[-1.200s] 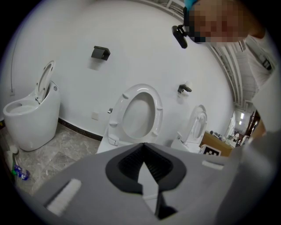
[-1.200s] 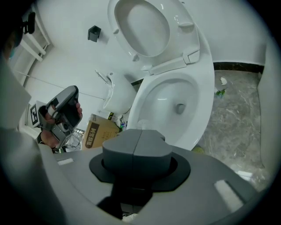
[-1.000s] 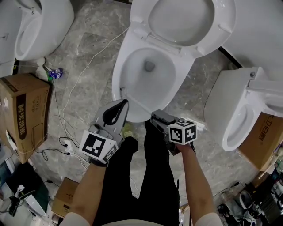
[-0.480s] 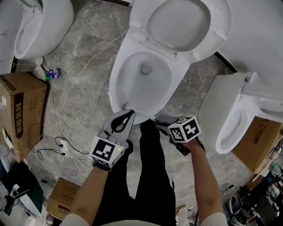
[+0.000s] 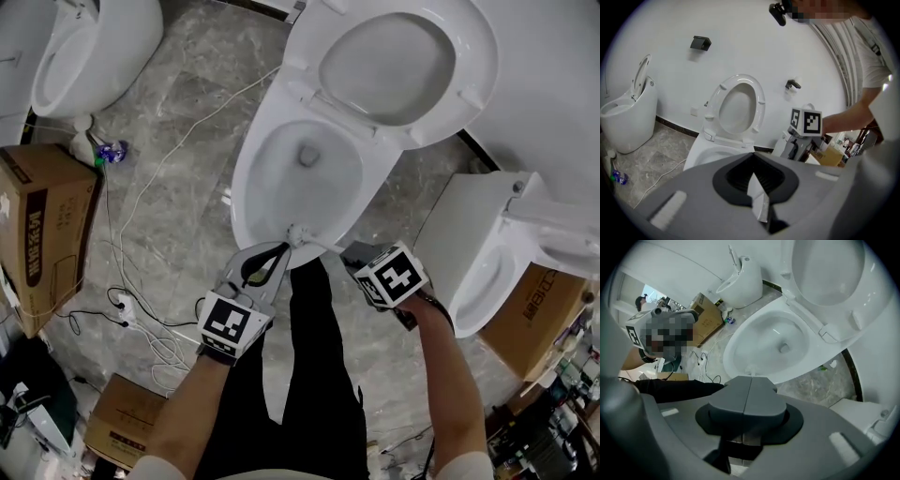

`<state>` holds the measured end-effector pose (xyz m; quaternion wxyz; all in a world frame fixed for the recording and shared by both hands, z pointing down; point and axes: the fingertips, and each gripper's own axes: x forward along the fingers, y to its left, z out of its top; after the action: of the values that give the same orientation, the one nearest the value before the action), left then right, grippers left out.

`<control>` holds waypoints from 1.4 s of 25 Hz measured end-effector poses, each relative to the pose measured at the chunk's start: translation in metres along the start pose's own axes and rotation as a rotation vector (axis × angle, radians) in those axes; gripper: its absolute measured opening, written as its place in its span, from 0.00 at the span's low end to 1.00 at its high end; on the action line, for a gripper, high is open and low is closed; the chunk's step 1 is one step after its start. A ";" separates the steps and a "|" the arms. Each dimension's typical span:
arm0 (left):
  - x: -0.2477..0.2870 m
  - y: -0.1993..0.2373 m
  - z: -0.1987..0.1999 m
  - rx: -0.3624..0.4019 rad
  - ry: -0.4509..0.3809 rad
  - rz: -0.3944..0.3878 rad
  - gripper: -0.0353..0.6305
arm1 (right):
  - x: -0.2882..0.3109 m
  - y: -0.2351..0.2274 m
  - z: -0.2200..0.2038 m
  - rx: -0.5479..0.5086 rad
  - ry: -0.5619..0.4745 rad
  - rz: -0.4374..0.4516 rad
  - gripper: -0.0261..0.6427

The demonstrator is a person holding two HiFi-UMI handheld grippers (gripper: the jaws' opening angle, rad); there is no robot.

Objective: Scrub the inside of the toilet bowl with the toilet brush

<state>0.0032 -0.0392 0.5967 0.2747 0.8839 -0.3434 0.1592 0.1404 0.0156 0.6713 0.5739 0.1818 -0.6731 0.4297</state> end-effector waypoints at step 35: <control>0.029 0.011 -0.006 -0.028 -0.010 -0.017 0.06 | -0.018 -0.059 0.032 -0.443 0.139 -0.627 0.29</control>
<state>0.0158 -0.0575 0.6190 0.2867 0.8836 -0.3395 0.1473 0.1691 -0.0471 0.6767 0.7469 0.2208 -0.6208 0.0892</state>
